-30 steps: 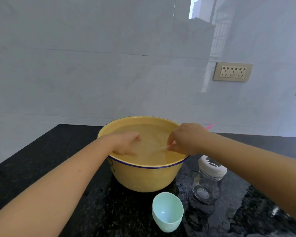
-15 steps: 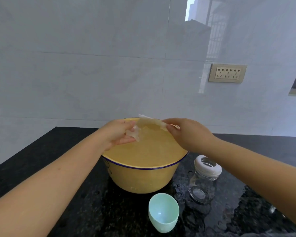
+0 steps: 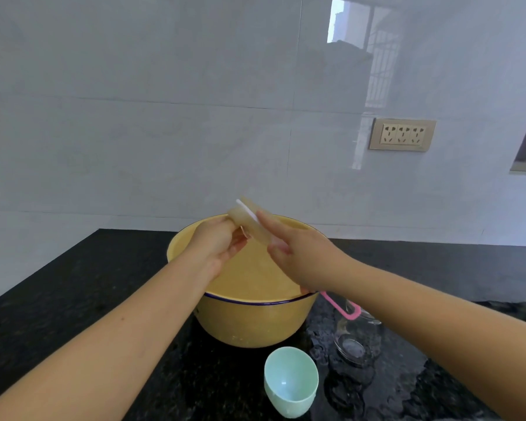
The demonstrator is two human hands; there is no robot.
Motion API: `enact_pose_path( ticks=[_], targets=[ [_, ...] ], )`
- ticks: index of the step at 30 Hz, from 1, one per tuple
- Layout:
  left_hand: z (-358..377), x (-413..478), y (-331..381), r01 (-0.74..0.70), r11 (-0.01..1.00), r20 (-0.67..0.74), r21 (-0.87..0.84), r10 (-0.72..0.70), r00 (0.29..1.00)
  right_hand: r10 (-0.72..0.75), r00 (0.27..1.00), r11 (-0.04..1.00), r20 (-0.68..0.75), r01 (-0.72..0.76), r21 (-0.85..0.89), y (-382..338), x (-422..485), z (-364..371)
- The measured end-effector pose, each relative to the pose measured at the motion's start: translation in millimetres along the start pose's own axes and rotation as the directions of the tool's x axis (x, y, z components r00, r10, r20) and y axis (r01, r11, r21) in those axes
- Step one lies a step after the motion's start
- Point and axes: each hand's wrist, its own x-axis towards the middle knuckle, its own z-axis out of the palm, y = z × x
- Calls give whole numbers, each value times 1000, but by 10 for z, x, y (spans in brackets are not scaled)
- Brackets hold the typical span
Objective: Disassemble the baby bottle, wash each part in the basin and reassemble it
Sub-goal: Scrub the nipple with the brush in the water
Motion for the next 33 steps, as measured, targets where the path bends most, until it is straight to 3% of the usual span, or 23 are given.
enact_pose_path(
  ticks=[6, 8, 12, 15, 17, 21, 24, 27, 29, 30, 33],
  targets=[
    [34, -70, 4, -165, 980, 30, 110, 162, 986, 38, 999, 997, -14, -38, -65, -68, 165, 21],
    [21, -70, 1, -237, 941, 20, 242, 240, 971, 84, 996, 990, 3, -83, -110, -78, 236, 14],
    [36, -127, 4, -359, 744, 86, 564, 380, 921, 159, 986, 974, 46, -149, -168, -39, 311, -41],
    [10, -129, 41, -421, 575, 219, 701, 389, 895, 185, 979, 961, 84, -163, -222, -4, 347, -76],
    [-20, -149, 65, -473, 483, 325, 737, 360, 874, 200, 972, 961, 122, -171, -216, 27, 404, -80],
    [-21, -204, 67, -570, 445, 483, 690, 304, 821, 157, 962, 986, 222, -141, -89, 96, 440, -139],
    [-76, -136, 116, -547, 481, 421, 686, 350, 837, 106, 948, 939, 301, -195, 282, 198, 418, -154],
    [-89, -65, 123, -437, 613, 236, 658, 384, 893, 151, 901, 647, 407, -401, 649, 264, 413, -162],
    [-46, -39, 97, -372, 709, 126, 599, 375, 918, 161, 867, 447, 471, -489, 749, 294, 395, -165],
    [-17, -31, 89, -335, 765, 73, 550, 356, 932, 152, 864, 393, 481, -499, 772, 299, 379, -163],
    [47, -30, 112, -199, 940, -71, 277, 226, 971, 166, 895, 365, 415, -446, 817, 279, 308, -128]
  ],
)
